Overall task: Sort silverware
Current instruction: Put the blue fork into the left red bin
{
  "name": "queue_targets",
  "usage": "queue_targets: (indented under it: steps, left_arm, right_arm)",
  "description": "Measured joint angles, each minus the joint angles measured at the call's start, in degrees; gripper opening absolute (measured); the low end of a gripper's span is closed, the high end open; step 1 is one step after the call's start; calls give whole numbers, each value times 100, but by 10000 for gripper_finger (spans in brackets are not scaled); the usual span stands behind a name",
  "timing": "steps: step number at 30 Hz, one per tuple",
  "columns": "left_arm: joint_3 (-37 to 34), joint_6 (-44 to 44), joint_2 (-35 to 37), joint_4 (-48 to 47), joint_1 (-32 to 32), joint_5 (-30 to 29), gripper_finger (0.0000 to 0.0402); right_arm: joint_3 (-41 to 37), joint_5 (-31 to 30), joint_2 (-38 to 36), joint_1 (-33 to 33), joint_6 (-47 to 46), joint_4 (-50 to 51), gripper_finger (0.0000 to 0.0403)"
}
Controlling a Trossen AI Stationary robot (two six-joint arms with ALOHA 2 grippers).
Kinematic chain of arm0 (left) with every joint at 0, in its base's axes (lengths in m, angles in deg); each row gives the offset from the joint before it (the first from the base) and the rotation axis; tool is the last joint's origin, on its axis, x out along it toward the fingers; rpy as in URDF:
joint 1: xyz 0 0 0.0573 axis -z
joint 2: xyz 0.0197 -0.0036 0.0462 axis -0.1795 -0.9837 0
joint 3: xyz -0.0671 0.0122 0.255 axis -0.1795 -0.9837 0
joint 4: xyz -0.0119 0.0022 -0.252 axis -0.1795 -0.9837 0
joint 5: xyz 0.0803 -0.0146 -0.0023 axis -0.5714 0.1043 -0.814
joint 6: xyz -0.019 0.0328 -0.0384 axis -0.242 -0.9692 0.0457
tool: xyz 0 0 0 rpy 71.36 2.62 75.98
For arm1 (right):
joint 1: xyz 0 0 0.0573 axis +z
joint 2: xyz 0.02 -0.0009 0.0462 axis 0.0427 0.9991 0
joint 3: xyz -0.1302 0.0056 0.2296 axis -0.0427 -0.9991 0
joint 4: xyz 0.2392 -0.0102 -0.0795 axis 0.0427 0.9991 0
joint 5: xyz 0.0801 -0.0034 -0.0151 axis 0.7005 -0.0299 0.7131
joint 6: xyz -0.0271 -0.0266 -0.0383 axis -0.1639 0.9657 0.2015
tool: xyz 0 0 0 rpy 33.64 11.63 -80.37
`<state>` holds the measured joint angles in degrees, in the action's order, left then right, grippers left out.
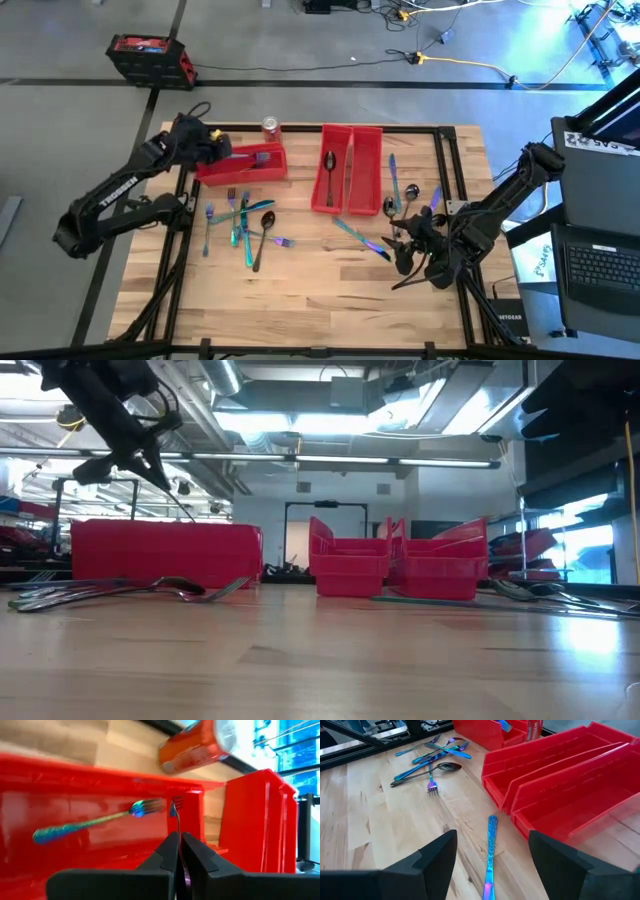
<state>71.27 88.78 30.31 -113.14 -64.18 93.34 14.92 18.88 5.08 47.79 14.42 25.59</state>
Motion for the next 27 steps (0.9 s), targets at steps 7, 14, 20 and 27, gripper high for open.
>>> queue_targets:
  steps: [7,14,20,27]
  left_arm:
    - [-2,-19,-190,-153,-62,-84,0]
    - [-2,-77,-455,-119,-15,-48,0]
    - [-2,-57,-654,134,75,-26,0]
    - [-2,-50,-698,81,71,-33,7]
  right_arm:
    - [-4,2,42,-2,-13,24,232]
    - [-4,15,42,0,-40,56,232]
    - [-4,44,42,0,-44,94,232]
    - [-4,48,42,0,-44,115,232]
